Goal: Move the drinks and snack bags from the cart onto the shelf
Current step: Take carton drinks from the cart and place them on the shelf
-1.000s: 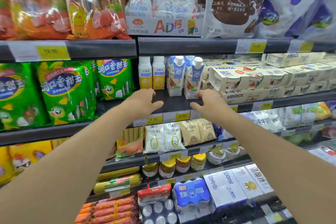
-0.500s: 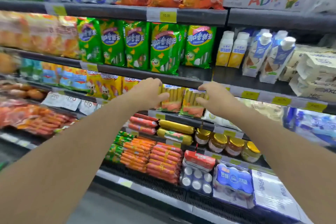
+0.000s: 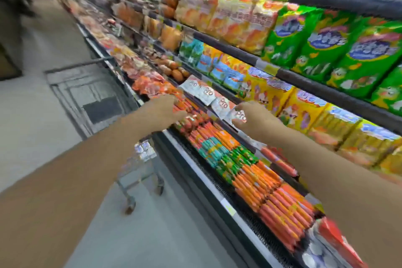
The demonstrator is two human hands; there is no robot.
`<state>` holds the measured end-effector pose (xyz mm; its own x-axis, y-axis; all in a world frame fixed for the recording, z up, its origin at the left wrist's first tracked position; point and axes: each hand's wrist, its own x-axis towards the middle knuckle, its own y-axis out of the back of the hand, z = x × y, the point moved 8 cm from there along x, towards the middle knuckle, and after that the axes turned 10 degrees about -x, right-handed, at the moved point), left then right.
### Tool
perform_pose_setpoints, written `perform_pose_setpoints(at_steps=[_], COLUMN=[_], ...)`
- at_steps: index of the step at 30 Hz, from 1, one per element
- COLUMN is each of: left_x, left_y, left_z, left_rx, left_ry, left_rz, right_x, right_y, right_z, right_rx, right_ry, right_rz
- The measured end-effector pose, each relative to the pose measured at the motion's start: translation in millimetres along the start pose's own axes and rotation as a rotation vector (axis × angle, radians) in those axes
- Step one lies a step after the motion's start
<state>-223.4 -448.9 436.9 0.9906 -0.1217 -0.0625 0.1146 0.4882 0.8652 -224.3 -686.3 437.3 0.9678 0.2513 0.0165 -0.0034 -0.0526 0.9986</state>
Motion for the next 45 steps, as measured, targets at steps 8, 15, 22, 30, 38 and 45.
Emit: perform_pose_setpoints(at_steps=[8,15,22,30,38,45], left_x=[21,36,85,165,238,288], left_y=[83,100,100,114,91,22], left_z=[-214,-326,-402,-483,-560,-623], left_rx=[0.059,-0.035,-0.066,-0.077,-0.139,-0.214], left_ry=[0.265,0.386,0.488,0.579,0.587,0.567], left_rz=[0.028,0.046,0.055,0.039,0.002,-0.152], right_x=[145,234,326,451,523,550], right_y=[-53,-93,-141,-186,-264,-346], right_z=[-185,-291,-354,-401,-450,-462], right_rx=[0.012,0.007,-0.019,-0.015,-0.029,-0.061], right_ry=[0.196,0.350,0.436,0.489,0.506,0.428], right_rz=[-0.084,-0.153,-0.216,-0.290,-0.421,-0.510])
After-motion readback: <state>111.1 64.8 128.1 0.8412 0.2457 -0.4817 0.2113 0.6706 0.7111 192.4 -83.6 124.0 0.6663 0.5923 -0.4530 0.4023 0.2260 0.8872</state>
